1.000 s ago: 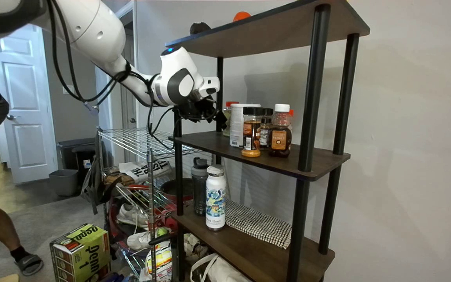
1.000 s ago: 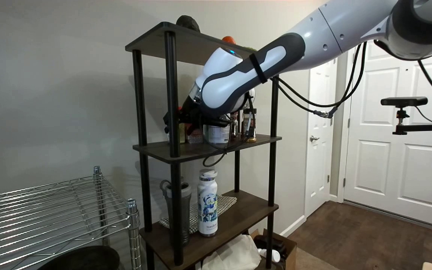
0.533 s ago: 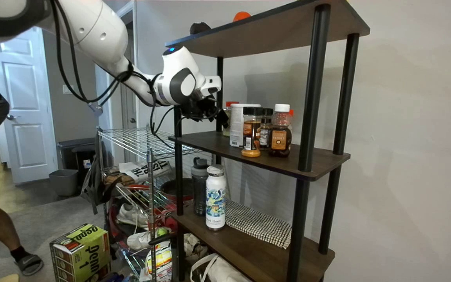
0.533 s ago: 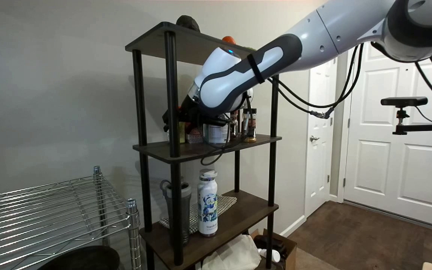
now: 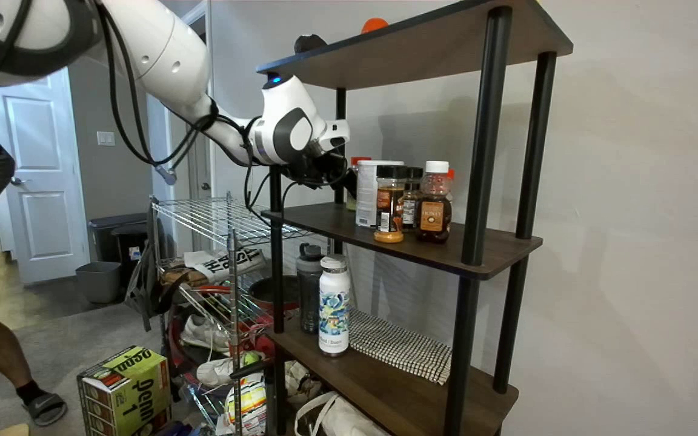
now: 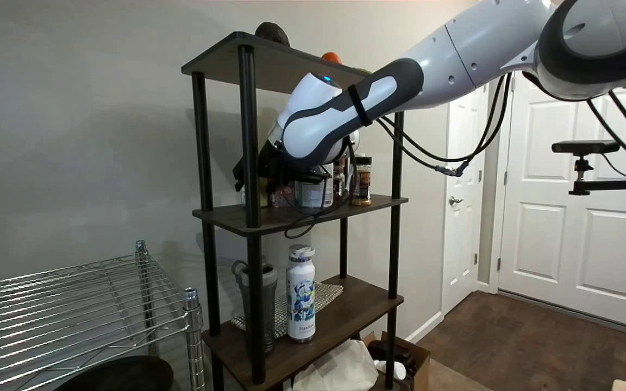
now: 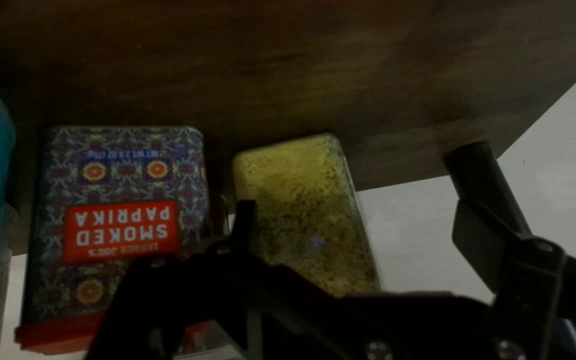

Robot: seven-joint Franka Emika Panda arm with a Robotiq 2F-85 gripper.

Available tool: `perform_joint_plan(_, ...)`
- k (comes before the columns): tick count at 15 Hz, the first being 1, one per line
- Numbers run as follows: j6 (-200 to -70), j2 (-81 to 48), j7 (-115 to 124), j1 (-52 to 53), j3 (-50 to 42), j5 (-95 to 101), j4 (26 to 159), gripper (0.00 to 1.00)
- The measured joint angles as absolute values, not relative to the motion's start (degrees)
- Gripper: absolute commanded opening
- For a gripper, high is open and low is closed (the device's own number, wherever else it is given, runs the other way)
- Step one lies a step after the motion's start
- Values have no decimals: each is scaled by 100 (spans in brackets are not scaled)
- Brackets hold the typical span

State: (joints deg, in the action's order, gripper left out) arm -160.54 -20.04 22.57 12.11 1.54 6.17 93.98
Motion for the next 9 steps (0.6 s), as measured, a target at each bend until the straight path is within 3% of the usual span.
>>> perform_joint_plan(9, -15895, -2214, 2257, 1213, -54, 617, 9065, 100)
